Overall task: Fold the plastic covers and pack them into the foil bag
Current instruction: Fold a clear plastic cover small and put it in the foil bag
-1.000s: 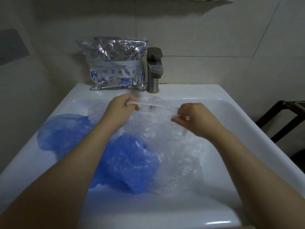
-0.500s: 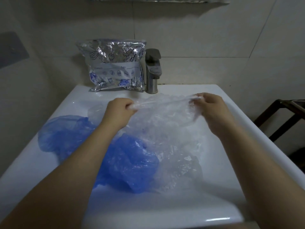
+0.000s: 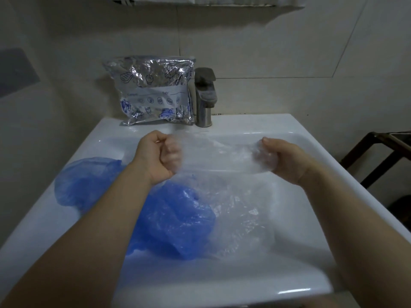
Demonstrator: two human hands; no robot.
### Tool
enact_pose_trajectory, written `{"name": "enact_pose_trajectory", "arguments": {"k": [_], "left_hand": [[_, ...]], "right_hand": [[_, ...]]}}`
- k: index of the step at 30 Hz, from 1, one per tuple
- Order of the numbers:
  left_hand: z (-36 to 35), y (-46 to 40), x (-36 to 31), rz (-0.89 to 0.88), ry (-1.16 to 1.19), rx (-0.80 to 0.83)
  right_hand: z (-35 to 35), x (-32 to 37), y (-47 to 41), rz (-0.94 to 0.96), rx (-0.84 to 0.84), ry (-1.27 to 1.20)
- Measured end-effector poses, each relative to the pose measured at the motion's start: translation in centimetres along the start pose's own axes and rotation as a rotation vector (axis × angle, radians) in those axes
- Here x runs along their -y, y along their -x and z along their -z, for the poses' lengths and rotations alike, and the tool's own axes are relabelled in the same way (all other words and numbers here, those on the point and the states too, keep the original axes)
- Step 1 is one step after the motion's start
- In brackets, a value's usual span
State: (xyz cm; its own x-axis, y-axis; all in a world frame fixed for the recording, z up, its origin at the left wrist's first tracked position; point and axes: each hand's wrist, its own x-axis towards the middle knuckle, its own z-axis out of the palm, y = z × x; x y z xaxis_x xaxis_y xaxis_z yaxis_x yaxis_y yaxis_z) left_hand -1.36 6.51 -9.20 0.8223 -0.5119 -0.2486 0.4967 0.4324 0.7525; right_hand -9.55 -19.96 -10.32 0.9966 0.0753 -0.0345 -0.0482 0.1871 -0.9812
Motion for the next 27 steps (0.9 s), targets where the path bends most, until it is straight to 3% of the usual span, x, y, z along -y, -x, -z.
{"name": "enact_pose_trajectory", "arguments": {"k": [4, 6, 9, 11, 13, 17, 22, 25, 27], "left_hand": [[0.9, 0.0, -0.2, -0.106, -0.054, 0.095], [0.8, 0.1, 0.0, -0.178, 0.011, 0.151], [0.0, 0.2, 0.5, -0.291, -0.006, 0.260], [-0.6, 0.3, 0.9, -0.273, -0.022, 0.294], [-1.5, 0.5, 1.4, -0.272, 0.056, 0.245], [-2.4, 0.8, 1.4, -0.319, 0.028, 0.130], [-2.2, -0.1, 1.8, -0.329, 0.024, -0.232], [-1.9, -0.6, 2.0, -0.292, -0.116, -0.220], [-1.7, -0.9, 2.2, -0.251, -0.282, -0.261]], "right_hand": [[-0.9, -1.4, -0.5, 0.053, 0.283, -0.583], [-1.8, -1.4, -0.9, 0.099, 0.326, -0.750], [-1.8, -0.6, -0.8, 0.178, 0.272, -0.747], [-1.6, -1.2, -1.1, 0.185, 0.277, -0.683], [-1.5, -1.7, -1.2, 0.182, 0.294, -0.689], [-2.1, -1.7, -1.5, 0.128, 0.167, -0.644], [-2.7, -0.8, -1.2, 0.145, 0.010, -0.715], [-3.4, 1.7, -0.3, 0.186, -0.136, -0.692], [-3.5, 3.0, 0.1, 0.301, -0.328, -0.544]]}}
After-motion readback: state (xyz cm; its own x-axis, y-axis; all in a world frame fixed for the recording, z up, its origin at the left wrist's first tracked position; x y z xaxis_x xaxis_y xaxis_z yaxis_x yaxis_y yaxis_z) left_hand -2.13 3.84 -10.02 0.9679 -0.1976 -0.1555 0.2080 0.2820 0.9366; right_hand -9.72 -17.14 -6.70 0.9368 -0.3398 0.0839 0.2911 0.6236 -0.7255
